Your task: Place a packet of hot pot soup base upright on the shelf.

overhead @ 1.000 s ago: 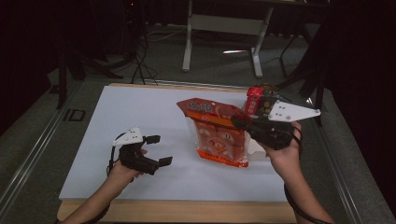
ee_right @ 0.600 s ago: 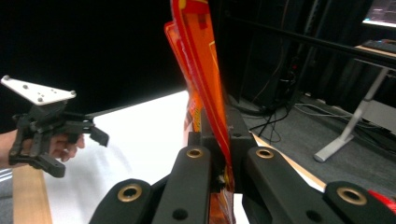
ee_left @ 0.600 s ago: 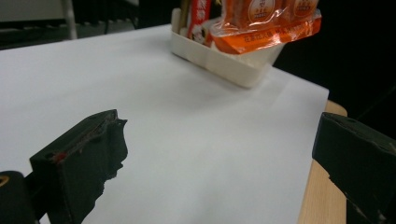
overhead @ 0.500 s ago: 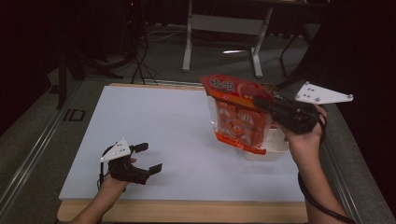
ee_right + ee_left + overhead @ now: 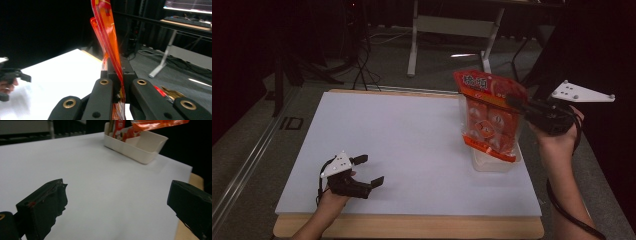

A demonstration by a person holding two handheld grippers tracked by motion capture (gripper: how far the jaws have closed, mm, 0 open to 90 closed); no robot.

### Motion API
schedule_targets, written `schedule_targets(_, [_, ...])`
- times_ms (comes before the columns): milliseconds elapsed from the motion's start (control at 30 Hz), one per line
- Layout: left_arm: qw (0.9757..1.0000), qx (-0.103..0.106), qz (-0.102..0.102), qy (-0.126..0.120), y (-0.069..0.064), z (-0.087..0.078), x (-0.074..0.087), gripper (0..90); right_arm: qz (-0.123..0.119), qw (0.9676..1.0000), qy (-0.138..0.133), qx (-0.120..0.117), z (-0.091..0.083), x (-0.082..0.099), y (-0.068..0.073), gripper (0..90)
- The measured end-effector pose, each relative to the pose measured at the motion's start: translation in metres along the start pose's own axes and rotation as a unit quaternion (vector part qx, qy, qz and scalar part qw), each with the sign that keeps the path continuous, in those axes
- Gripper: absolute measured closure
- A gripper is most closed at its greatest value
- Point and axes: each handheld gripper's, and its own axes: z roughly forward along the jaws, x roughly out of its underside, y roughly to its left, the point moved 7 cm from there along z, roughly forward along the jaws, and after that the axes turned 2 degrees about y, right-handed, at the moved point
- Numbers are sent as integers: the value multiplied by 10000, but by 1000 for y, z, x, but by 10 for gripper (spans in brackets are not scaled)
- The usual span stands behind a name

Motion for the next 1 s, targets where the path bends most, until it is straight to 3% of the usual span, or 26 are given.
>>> schedule_targets(467, [9999,66,-93,-6,2,2,3,16,202,9991,221,301,5,22,-32,900])
schedule_targets(700, [9999,71,-78,0,2,2,4,16,369,9985,285,278,14,35,-46,900])
schedule_targets(1000, [9999,53,-100,95,3,5,7,16,549,9974,410,216,28,51,-54,900])
